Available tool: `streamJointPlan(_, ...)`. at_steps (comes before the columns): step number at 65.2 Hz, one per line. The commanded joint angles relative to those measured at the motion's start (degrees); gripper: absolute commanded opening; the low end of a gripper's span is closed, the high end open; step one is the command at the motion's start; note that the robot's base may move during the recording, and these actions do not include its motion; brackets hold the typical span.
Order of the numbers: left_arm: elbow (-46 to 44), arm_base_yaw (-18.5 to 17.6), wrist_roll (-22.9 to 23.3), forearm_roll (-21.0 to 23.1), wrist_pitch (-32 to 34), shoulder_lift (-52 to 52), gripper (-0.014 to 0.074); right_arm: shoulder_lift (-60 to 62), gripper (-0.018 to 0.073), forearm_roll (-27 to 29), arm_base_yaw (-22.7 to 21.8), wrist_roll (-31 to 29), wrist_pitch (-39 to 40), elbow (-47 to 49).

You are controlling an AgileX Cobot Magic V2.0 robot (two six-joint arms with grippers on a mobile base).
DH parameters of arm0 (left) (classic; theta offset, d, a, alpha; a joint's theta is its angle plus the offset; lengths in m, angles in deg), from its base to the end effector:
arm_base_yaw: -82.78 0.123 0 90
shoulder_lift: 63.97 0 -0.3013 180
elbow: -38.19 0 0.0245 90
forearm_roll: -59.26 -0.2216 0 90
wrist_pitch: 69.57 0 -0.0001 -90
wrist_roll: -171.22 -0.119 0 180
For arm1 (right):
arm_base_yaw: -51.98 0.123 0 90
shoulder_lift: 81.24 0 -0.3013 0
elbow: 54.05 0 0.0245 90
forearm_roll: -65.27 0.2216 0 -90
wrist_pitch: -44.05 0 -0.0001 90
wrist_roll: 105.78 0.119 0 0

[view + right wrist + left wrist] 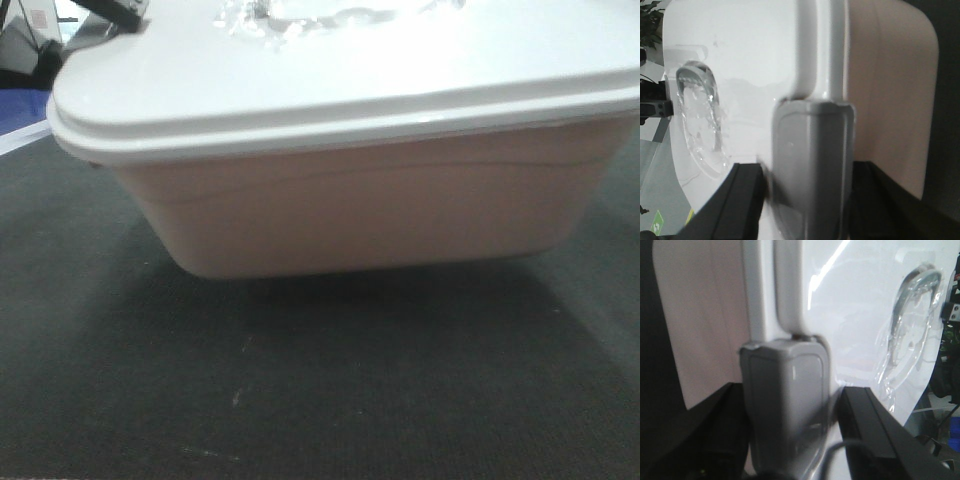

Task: Grab white bin and place on right shelf
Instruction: 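Lift the pink bin off the table with both grippers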

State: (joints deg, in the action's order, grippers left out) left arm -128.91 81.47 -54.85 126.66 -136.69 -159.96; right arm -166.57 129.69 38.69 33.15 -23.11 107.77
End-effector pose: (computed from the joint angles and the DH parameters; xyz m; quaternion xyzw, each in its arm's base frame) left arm 0.2767 -0.1076 0.3193 0.1529 0.8409 -0.4683 0.2242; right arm 0.2470 0.0433 0.3385 -0.0410 0.8586 0.4191 0.2925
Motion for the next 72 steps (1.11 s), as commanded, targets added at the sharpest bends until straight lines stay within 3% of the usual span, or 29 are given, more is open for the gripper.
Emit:
streamJointPlan(1, -3.8, -0.7, -0.7, 5.9, -6.7, 2.1, 0.0262, 3.1, 0.0424, 5.5, 0.4, -1.0, -9.3, 2.0)
streamJointPlan(20, -9.2, -0.7, -0.9, 6.1, -8.2, 4.4, 0.0262, 7.3, 0.0424, 5.5, 0.4, -2.2, -9.3, 2.0)
streamJointPlan(46, -9.2, -0.7, -0.9, 5.6, -8.0, 14.5, 0.0262, 14.2, 0.0424, 6.4, 0.5, -2.1, -9.3, 2.0)
streamJointPlan(72, -0.7, -0.7, -0.7, 5.7, -5.8, 25.9, 0.0262, 19.9, 0.0424, 8.8, 0.5, -1.9, -9.3, 2.0)
